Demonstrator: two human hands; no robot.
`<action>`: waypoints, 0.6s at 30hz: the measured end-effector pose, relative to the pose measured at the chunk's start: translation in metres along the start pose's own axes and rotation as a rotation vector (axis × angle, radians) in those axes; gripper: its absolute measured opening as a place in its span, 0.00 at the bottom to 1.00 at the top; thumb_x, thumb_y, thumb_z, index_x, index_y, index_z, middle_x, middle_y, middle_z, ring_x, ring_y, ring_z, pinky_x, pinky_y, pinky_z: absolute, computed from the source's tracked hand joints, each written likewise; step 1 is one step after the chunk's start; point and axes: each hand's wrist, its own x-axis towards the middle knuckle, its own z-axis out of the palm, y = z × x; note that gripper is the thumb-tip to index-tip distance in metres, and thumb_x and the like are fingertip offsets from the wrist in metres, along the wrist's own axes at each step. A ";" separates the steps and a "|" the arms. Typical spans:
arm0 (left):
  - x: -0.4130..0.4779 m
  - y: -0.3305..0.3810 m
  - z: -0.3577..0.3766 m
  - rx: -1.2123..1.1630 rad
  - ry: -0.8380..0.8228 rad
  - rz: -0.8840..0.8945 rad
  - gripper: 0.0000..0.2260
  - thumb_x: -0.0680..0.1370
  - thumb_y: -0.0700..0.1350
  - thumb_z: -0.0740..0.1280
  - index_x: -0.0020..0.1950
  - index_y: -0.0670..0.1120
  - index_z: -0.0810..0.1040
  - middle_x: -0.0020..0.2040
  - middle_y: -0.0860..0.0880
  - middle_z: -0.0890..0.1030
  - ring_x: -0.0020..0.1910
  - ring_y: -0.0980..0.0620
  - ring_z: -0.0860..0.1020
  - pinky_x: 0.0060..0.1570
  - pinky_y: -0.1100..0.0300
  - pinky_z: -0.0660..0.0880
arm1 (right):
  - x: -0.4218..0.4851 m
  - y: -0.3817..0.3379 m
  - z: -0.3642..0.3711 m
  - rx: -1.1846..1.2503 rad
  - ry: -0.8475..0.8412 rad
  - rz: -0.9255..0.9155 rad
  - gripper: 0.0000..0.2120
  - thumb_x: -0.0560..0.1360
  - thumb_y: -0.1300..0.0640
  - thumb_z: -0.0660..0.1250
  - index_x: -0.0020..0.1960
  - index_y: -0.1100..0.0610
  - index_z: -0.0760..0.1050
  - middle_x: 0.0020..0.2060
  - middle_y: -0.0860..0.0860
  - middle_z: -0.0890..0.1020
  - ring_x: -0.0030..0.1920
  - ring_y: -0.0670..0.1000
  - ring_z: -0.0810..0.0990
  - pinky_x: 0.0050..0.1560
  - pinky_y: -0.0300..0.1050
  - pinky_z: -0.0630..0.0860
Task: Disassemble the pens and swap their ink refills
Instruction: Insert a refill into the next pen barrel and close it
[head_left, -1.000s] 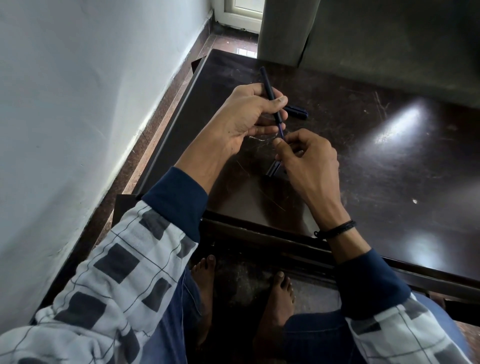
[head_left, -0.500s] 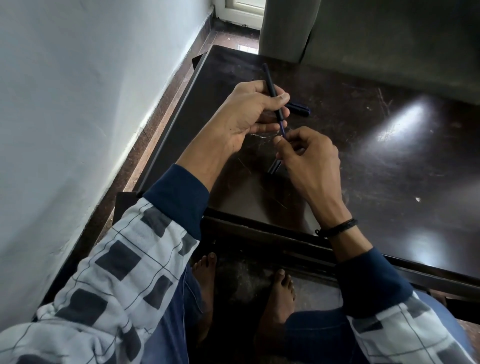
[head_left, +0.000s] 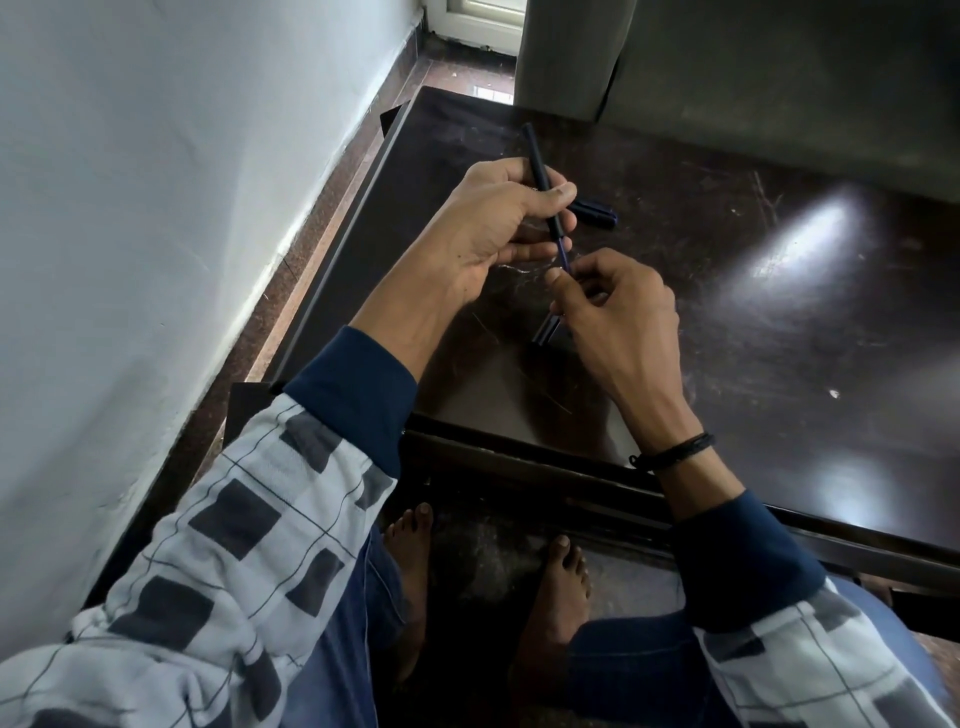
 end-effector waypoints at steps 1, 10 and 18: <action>0.000 0.000 0.000 -0.001 -0.001 0.001 0.06 0.80 0.40 0.71 0.56 0.42 0.81 0.44 0.44 0.86 0.43 0.46 0.87 0.45 0.58 0.82 | 0.000 0.000 0.000 -0.001 0.001 -0.003 0.08 0.81 0.46 0.69 0.50 0.49 0.81 0.39 0.47 0.85 0.40 0.47 0.84 0.44 0.54 0.84; -0.001 0.001 -0.001 -0.009 0.001 0.001 0.05 0.81 0.40 0.71 0.56 0.41 0.81 0.44 0.44 0.86 0.43 0.46 0.87 0.44 0.57 0.83 | -0.001 -0.001 0.001 -0.006 0.007 -0.014 0.08 0.81 0.47 0.69 0.52 0.50 0.82 0.40 0.46 0.85 0.41 0.46 0.84 0.44 0.52 0.84; -0.001 0.002 -0.001 -0.031 -0.014 -0.004 0.04 0.81 0.40 0.71 0.55 0.42 0.81 0.43 0.44 0.86 0.44 0.46 0.87 0.43 0.58 0.82 | -0.001 -0.002 -0.001 0.043 0.060 -0.020 0.05 0.81 0.48 0.69 0.46 0.43 0.79 0.35 0.44 0.84 0.39 0.44 0.85 0.45 0.55 0.84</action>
